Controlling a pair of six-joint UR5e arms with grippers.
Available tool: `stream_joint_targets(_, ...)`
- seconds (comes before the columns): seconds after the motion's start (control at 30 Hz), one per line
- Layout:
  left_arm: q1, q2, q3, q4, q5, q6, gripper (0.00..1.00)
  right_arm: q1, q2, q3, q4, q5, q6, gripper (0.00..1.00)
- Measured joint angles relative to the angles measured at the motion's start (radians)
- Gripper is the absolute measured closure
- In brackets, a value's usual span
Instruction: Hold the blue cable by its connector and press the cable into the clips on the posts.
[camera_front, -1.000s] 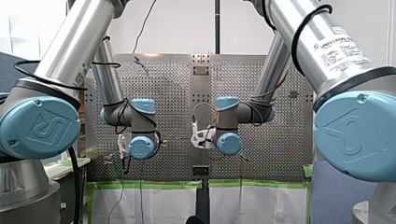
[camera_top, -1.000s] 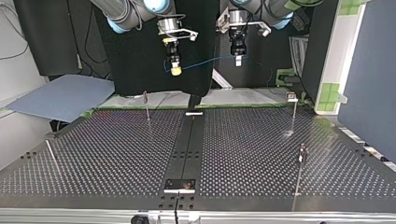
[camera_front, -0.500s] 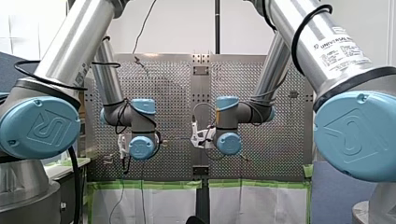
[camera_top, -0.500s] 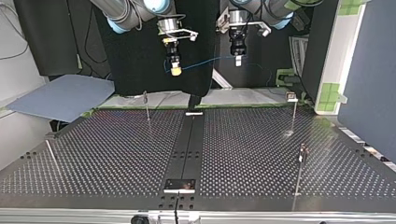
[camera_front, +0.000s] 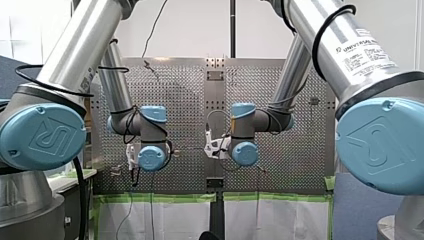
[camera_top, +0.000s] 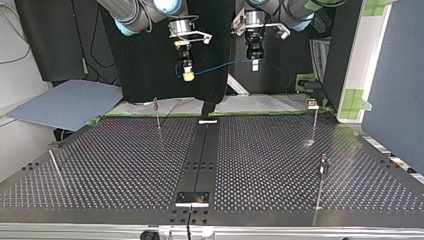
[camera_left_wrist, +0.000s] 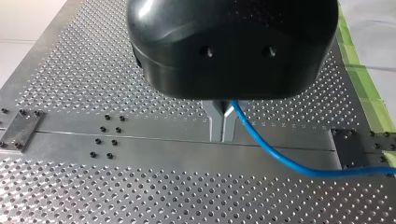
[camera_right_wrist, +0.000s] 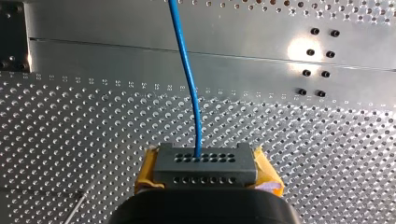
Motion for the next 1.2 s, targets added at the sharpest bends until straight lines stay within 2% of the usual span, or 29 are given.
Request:
stream_joint_targets(0.2, 0.011, 0.014, 0.014, 0.015, -0.005, 0.014, 1.0, 0.006, 0.006, -0.006, 0.006, 0.006, -0.004, 1.0)
stream_joint_targets(0.37, 0.019, 0.052, 0.053, 0.037, -0.007, 0.029, 1.0, 0.03, 0.042, -0.042, 0.027, 0.042, -0.009, 1.0)
stream_joint_targets(0.53, 0.02, 0.066, 0.091, 0.041, -0.008, 0.032, 1.0, 0.035, 0.087, -0.086, 0.03, 0.087, -0.009, 1.0)
stream_joint_targets(0.7, 0.02, 0.067, 0.099, 0.041, -0.008, 0.032, 1.0, 0.035, 0.126, -0.101, 0.031, 0.12, -0.009, 1.0)
stream_joint_targets(1.0, 0.023, 0.064, 0.102, 0.047, -0.013, 0.033, 1.0, 0.035, 0.204, -0.102, 0.031, 0.13, -0.009, 1.0)
stream_joint_targets(1.1, 0.027, 0.068, 0.104, 0.058, -0.027, 0.03, 1.0, 0.027, 0.225, -0.106, 0.042, 0.134, 0.002, 1.0)
stream_joint_targets(1.2, 0.031, 0.087, 0.102, 0.061, -0.032, 0.017, 1.0, 0.024, 0.218, -0.115, 0.062, 0.141, 0.023, 1.0)
